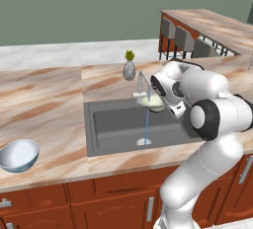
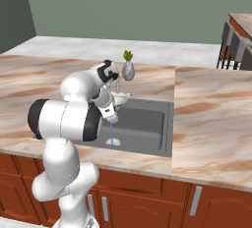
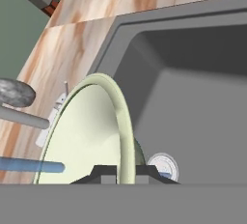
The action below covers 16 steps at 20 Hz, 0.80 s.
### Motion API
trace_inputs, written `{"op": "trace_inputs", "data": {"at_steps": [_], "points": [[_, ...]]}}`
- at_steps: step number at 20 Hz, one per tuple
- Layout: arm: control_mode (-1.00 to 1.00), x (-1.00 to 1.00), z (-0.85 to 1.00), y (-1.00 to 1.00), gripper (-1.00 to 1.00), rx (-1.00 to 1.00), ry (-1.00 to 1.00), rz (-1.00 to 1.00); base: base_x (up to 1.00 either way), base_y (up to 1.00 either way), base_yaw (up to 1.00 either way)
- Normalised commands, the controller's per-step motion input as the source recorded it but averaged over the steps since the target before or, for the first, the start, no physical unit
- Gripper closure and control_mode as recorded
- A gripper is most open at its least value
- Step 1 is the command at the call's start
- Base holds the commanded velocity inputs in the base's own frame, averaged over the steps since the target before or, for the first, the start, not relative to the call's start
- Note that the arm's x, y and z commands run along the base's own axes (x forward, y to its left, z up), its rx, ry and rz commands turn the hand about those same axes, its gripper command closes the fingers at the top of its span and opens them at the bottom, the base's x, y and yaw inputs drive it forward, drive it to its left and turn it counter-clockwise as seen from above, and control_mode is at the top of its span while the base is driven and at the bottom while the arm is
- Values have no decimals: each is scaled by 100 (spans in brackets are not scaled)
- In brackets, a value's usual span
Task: Rinse each bowl for a few seconds and place them down in the sink or on the counter.
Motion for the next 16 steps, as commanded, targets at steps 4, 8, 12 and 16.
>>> {"op": "trace_inputs", "data": {"at_steps": [4, 8, 12, 16], "points": [[-100, 6, 0, -15, 100, 0, 0, 0, 0, 0, 0], [-100, 0, 7, -40, 100, 0, 0, 0, 0, 0, 0], [-100, 0, 14, -35, 100, 0, 0, 0, 0, 0, 0], [-100, 0, 17, -30, 100, 0, 0, 0, 0, 0, 0]]}}
